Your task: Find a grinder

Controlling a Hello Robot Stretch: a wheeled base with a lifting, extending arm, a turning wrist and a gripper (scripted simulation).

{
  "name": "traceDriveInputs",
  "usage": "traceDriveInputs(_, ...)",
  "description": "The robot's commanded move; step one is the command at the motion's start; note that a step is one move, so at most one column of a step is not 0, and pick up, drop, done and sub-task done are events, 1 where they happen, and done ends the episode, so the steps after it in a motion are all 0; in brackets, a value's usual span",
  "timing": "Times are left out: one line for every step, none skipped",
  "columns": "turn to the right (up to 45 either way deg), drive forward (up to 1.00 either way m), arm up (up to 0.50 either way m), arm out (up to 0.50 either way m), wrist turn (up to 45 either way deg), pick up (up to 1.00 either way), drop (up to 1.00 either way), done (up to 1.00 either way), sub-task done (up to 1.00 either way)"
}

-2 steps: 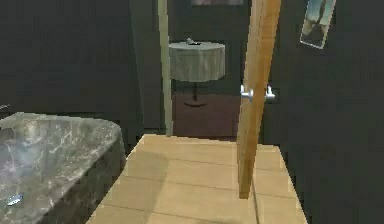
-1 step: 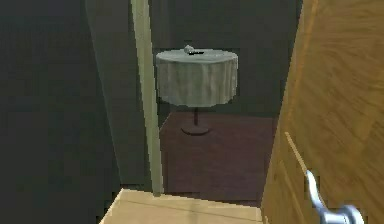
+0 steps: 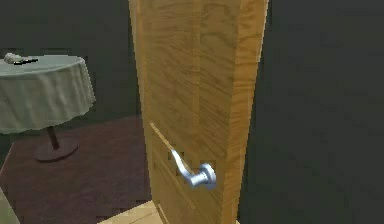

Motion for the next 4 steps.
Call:
traceDriveInputs(0.0,0.05,0.00,0.00,0.0,0.00,0.00,0.00,0.00)
traceDriveInputs(-45.0,0.00,0.00,0.00,0.0,0.00,0.00,0.00,0.00)
traceDriveInputs(-42.0,0.00,0.00,0.00,0.0,0.00,0.00,0.00,0.00)
traceDriveInputs(0.0,0.30,0.00,0.00,0.0,0.00,0.00,0.00,0.00)
